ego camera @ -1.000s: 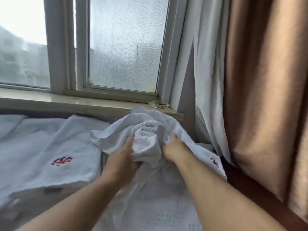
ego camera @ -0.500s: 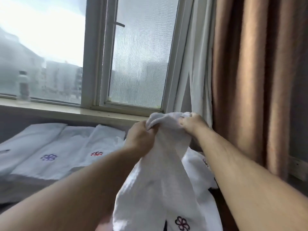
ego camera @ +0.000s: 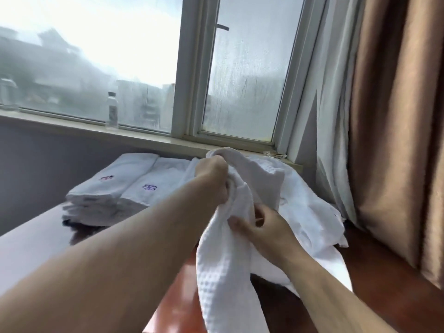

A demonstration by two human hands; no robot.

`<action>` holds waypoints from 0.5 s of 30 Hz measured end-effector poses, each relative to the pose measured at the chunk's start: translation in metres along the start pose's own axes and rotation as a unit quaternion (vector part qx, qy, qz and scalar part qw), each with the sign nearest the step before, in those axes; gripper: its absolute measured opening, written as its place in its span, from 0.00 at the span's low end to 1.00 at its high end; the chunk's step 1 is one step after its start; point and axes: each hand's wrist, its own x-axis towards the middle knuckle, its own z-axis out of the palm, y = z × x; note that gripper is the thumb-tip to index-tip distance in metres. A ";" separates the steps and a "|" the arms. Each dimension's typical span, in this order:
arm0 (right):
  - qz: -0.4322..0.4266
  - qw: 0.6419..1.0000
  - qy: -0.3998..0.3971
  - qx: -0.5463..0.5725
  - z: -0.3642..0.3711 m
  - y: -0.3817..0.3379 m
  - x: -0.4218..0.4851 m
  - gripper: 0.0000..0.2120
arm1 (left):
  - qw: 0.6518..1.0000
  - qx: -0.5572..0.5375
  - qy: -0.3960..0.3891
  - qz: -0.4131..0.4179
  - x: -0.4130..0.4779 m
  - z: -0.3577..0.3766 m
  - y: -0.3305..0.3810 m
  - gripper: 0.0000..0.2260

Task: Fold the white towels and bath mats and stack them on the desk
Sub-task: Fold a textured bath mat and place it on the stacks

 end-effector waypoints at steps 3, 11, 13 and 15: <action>-0.043 0.998 0.033 -0.028 0.002 -0.017 0.016 0.11 | 0.999 -0.019 -0.003 0.033 -0.008 -0.015 0.016 0.08; -0.196 0.941 0.214 0.174 -0.036 -0.102 0.036 0.03 | 0.971 -0.078 -0.121 0.191 -0.055 -0.032 0.097 0.24; -0.204 0.929 0.236 0.200 -0.041 -0.117 0.042 0.04 | 0.957 -0.056 -0.167 0.231 -0.062 -0.032 0.109 0.32; -0.203 0.929 0.258 0.169 -0.041 -0.117 0.049 0.05 | 0.951 0.019 -0.162 0.264 -0.061 -0.040 0.108 0.35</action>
